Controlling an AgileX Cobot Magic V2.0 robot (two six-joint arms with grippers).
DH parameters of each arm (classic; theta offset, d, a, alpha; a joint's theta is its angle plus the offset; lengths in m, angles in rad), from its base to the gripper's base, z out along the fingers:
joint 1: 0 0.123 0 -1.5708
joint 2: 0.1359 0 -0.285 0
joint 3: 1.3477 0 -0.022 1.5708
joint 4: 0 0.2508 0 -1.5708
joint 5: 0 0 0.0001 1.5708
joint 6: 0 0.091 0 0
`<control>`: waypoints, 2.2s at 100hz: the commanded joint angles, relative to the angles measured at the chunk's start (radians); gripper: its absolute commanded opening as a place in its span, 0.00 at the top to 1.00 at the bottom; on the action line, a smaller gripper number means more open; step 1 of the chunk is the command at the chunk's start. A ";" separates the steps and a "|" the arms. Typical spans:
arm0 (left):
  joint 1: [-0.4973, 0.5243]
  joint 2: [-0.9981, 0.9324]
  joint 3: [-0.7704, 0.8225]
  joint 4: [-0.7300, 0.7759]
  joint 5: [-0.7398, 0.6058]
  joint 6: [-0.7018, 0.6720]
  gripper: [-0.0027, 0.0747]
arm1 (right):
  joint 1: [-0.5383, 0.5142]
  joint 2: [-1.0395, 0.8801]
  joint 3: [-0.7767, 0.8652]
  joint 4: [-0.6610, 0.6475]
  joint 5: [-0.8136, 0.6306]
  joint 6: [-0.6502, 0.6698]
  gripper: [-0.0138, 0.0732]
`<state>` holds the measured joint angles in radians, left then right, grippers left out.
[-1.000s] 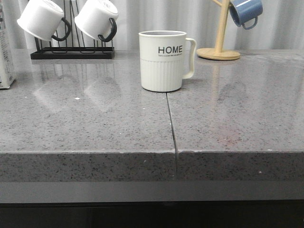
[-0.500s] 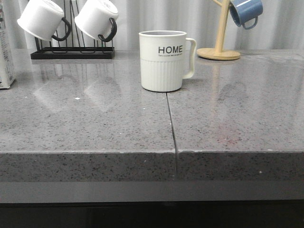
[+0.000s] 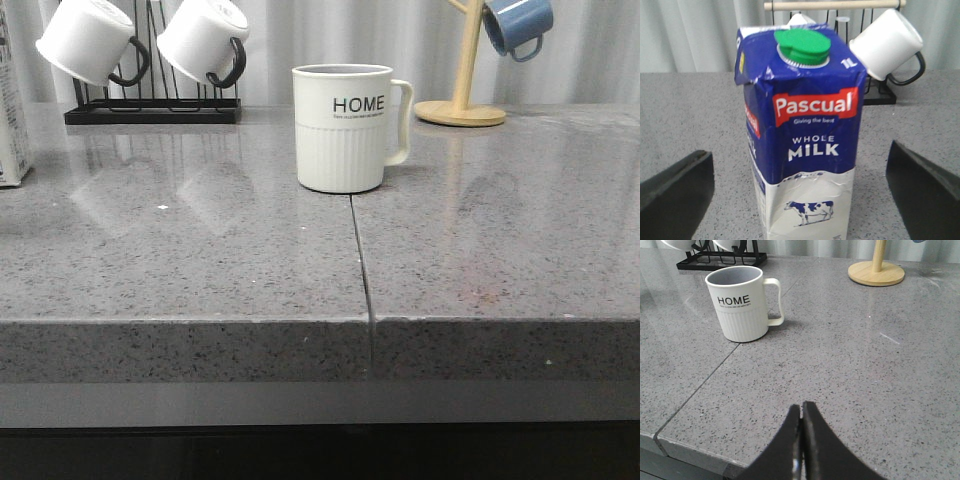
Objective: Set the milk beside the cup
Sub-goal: 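Grasp the Pascual milk carton with the left gripper and lift it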
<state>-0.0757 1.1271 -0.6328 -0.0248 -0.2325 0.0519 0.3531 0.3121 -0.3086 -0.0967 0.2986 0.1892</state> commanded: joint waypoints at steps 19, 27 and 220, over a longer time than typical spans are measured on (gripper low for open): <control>-0.010 0.081 -0.036 -0.039 -0.176 -0.033 0.10 | -0.001 0.004 -0.025 -0.004 -0.073 -0.007 0.86; -0.010 0.099 -0.038 -0.039 -0.180 -0.036 0.10 | -0.001 0.004 -0.025 -0.004 -0.073 -0.007 0.86; -0.186 0.142 -0.142 -0.035 -0.220 -0.061 0.55 | -0.001 0.004 -0.025 -0.004 -0.073 -0.007 0.86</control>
<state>-0.2151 1.3119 -0.7384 -0.0587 -0.3596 0.0000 0.3531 0.3121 -0.3086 -0.0967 0.2986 0.1892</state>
